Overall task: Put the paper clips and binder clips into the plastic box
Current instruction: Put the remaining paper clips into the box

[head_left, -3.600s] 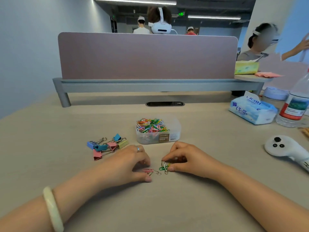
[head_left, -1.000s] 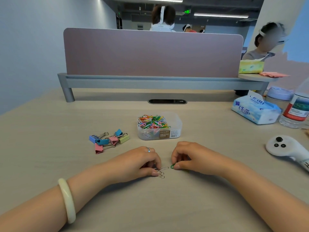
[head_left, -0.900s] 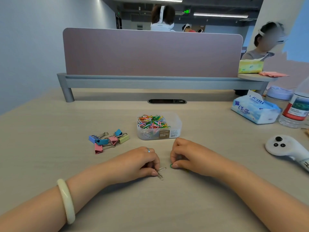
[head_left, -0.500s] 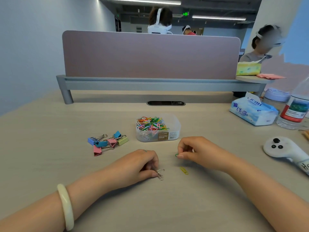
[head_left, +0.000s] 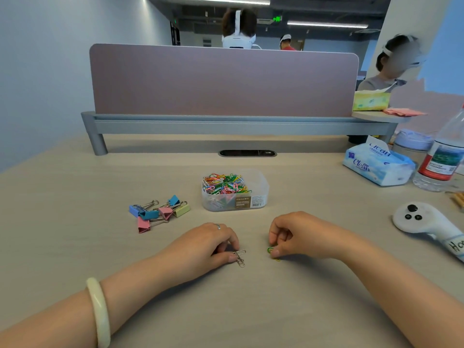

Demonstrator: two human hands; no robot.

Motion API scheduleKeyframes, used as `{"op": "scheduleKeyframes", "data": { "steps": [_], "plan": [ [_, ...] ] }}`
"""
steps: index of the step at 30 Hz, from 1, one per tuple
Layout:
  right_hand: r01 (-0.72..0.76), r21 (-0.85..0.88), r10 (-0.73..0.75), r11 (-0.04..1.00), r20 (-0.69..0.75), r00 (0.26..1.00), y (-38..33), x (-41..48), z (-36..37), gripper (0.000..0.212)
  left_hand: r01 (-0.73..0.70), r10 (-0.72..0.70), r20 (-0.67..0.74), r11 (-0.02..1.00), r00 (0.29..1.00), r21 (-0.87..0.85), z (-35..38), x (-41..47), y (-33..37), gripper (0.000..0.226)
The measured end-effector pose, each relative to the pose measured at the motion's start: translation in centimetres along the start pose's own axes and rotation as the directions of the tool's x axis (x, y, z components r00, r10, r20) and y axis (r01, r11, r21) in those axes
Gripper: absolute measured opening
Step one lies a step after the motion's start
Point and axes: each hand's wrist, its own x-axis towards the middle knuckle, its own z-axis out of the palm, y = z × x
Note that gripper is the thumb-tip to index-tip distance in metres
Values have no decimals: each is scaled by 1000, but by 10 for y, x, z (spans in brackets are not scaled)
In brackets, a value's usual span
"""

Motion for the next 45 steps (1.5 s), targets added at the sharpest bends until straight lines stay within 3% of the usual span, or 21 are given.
{"op": "scheduleKeyframes", "data": {
  "steps": [12, 18, 24, 29, 32, 39, 45],
  "plan": [
    [41, -319, -46, 947, -11, 999, -12, 0, 6, 17, 40, -42, 19, 995, 999, 90, -1, 2, 13, 15],
    [71, -266, -52, 961, 78, 996, -10, -4, 3, 16, 69, -73, 57, 995, 996, 75, -4, 3, 13, 13],
    [174, -213, -175, 961, 13, 984, -16, 3, 15, 4, 73, -76, 43, 995, 996, 73, -3, 1, 13, 10],
    [204, 59, -196, 977, -109, 974, -16, 3, 15, 12, 110, -110, -13, 993, 994, 43, 0, 1, 7, 12],
    [208, 134, -197, 969, -90, 976, -19, 2, 20, 11, 150, -154, -75, 987, 985, -53, 0, 0, 2, 7],
    [195, 88, -190, 977, -65, 980, -28, 2, 33, 13, 216, -275, -234, 944, 933, -250, -8, -1, -6, 16],
    [221, -41, -223, 974, -72, 972, -35, 2, 35, 13, 234, -279, -222, 950, 934, -209, -16, -1, -7, 11]
  ]
}}
